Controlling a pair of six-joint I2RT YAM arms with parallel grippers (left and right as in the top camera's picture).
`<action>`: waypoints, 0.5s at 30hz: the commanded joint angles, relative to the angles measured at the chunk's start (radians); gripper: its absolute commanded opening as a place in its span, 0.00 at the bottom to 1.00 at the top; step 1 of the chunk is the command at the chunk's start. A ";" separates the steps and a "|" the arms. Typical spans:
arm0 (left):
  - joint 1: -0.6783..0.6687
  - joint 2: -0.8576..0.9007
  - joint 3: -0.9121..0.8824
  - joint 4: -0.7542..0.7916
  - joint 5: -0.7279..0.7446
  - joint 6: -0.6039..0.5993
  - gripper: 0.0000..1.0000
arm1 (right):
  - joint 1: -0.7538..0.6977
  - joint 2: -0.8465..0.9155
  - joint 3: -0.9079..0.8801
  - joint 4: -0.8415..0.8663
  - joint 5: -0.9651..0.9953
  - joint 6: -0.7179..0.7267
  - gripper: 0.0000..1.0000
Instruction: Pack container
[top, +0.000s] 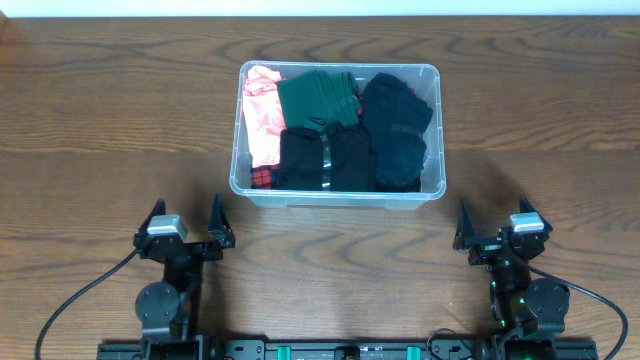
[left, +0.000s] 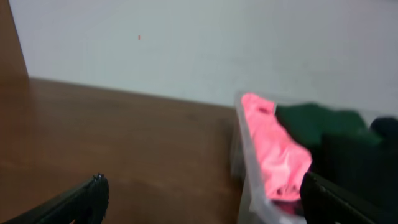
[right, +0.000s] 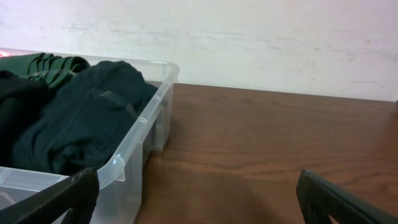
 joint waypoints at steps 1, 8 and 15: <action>-0.004 -0.009 -0.013 -0.017 0.006 0.018 0.98 | -0.008 -0.006 -0.003 -0.004 0.010 0.008 0.99; -0.003 0.005 -0.013 -0.110 -0.004 0.021 0.98 | -0.008 -0.006 -0.003 -0.004 0.010 0.008 0.99; -0.003 0.032 -0.013 -0.109 -0.005 0.021 0.98 | -0.008 -0.006 -0.003 -0.003 0.010 0.008 0.99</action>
